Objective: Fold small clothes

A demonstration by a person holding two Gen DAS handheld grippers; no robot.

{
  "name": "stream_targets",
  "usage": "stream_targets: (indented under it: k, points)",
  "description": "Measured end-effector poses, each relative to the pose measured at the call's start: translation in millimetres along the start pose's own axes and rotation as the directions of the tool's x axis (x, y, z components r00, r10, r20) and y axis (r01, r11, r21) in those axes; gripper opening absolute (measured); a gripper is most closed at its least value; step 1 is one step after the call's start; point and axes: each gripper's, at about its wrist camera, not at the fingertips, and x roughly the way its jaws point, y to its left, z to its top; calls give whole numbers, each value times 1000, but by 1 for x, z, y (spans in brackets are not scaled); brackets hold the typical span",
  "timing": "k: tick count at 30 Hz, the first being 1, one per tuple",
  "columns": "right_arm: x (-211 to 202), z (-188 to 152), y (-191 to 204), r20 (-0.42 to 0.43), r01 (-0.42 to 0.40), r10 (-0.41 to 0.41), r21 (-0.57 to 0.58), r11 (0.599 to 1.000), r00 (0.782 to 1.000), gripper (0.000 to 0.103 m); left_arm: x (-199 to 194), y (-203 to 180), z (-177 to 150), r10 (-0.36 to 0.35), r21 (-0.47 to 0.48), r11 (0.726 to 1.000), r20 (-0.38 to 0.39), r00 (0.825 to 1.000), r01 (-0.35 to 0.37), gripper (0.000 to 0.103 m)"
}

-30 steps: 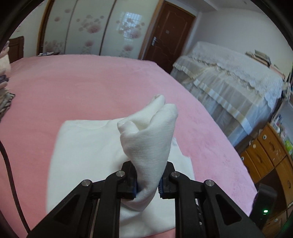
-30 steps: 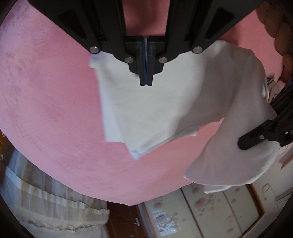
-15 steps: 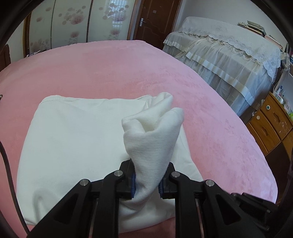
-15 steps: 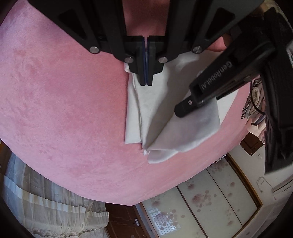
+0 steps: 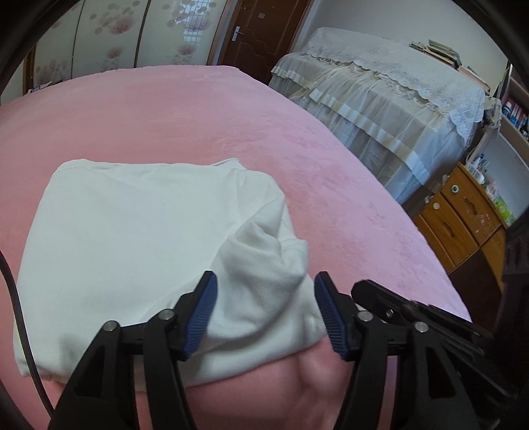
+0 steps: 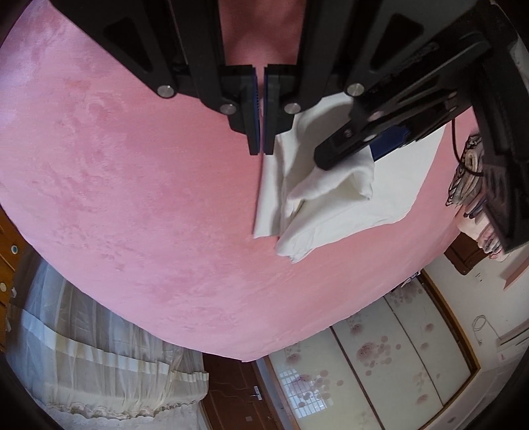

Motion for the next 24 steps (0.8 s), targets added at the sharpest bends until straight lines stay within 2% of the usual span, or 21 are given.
stream_targets:
  k: [4, 9, 10, 12, 14, 18, 24]
  points:
    - [-9, 5, 0, 8, 13, -13, -1, 1000, 1000, 3, -33, 3, -6, 25, 33, 999, 42, 999, -26, 71]
    - [-20, 14, 12, 18, -43, 43, -32, 999, 999, 3, -87, 29, -21, 145, 85, 984, 102, 984, -153, 78]
    - [-22, 17, 17, 14, -71, 71, -45, 997, 997, 6, -95, 36, -23, 163, 81, 982, 102, 981, -171, 79]
    - [-24, 21, 27, 10, -116, 117, -79, 990, 993, 18, -109, 54, -32, 204, 58, 976, 102, 974, -211, 79]
    - [-22, 24, 39, 2, -141, 142, -140, 980, 990, 46, -116, 73, -42, 254, 36, 965, 91, 963, -258, 80]
    - [-9, 28, 68, -40, -141, 135, -306, 942, 990, 49, -108, 109, -53, 308, -45, 951, 28, 951, -306, 80]
    - [23, 34, 83, -142, -173, 124, -418, 892, 982, 49, -87, 134, -52, 290, -135, 947, -20, 957, -290, 80]
